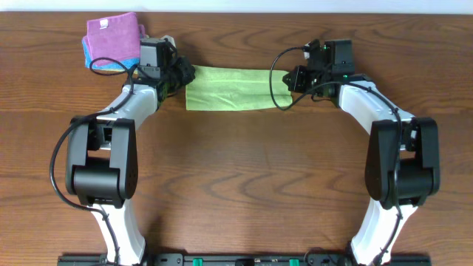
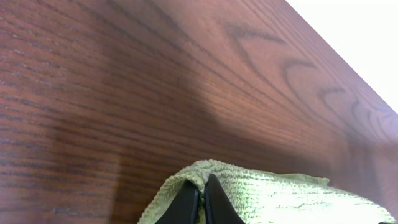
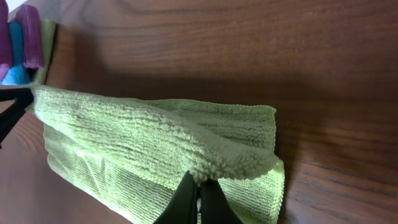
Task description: Fold the cloth
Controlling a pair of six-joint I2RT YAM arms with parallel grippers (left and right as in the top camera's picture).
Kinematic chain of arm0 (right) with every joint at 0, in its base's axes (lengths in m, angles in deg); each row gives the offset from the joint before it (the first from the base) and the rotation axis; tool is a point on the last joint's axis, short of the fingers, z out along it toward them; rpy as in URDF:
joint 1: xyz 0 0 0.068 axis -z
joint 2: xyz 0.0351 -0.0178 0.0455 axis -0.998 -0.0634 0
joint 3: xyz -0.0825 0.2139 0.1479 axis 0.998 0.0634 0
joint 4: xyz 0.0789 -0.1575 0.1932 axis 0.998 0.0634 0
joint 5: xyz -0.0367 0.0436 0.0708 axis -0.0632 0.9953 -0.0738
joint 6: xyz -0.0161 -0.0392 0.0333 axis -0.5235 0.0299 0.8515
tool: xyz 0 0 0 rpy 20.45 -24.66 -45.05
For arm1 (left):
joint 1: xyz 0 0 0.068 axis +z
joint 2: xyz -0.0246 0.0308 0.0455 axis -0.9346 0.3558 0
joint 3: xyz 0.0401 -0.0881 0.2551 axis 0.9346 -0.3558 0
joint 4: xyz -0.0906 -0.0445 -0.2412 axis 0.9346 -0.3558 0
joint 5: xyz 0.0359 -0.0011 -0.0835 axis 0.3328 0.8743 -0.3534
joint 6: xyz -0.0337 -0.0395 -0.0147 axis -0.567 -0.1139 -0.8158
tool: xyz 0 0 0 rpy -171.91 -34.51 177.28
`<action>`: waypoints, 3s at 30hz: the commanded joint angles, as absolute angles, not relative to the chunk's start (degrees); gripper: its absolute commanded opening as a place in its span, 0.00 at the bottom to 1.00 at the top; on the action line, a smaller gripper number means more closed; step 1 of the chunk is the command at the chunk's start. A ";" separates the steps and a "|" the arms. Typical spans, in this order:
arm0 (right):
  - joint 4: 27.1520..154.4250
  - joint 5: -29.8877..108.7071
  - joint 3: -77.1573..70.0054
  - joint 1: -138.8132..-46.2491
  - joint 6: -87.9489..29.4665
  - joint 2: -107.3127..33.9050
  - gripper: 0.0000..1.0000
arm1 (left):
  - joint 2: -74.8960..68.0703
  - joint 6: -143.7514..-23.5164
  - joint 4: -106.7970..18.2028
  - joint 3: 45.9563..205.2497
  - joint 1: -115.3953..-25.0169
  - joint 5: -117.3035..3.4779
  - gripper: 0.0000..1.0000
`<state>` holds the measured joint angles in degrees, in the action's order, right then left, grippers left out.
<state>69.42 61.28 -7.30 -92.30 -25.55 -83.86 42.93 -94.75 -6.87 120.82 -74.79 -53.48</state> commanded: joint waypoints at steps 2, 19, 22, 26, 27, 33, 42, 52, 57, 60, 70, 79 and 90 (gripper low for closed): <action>71.28 60.29 -8.64 -93.33 -24.96 -84.52 0.02 | 43.72 -91.51 -10.67 122.54 -74.44 -53.63 0.05; 82.10 58.83 -8.64 -93.57 -25.90 -84.56 0.02 | 43.66 -87.99 -23.59 122.52 -74.41 -56.26 0.06; 82.28 57.82 -8.64 -93.57 -26.31 -84.56 0.01 | 43.66 -87.64 -23.57 122.52 -74.37 -55.36 0.06; 82.82 56.80 -8.64 -93.57 -26.47 -84.56 0.02 | 43.66 -87.64 -23.78 122.52 -74.37 -53.94 0.06; 82.93 56.78 -8.64 -93.57 -26.49 -84.56 0.11 | 43.66 -87.64 -23.81 122.52 -74.37 -53.94 0.06; 83.32 56.78 -8.64 -93.53 -26.49 -84.56 0.59 | 43.66 -87.64 -24.79 122.52 -74.30 -52.65 0.36; 86.65 56.84 -9.88 -93.42 -27.73 -84.54 0.55 | 41.80 -85.61 -29.40 123.77 -73.50 -51.10 0.36; 103.08 50.50 -25.23 -93.44 -33.66 -84.32 0.57 | 31.72 -77.39 -35.32 131.15 -74.30 -43.67 0.39; 110.06 42.92 -30.21 -93.57 -34.44 -84.32 0.52 | 31.88 -75.47 -34.65 132.25 -77.25 -36.50 0.11; 112.50 39.53 -30.34 -93.37 -34.42 -84.32 0.50 | 34.10 -75.23 -33.77 132.25 -79.20 -34.44 0.06; 117.53 35.22 -30.32 -91.27 -34.42 -84.32 0.59 | 41.84 -74.55 -31.43 132.25 -81.91 -34.79 0.06; 119.08 35.22 -30.32 -88.65 -34.44 -84.32 0.61 | 42.69 -74.14 -32.61 132.25 -83.05 -35.27 0.06; 119.74 35.29 -30.32 -87.78 -34.42 -84.32 0.63 | 44.55 -73.18 -35.81 132.03 -83.59 -34.58 0.06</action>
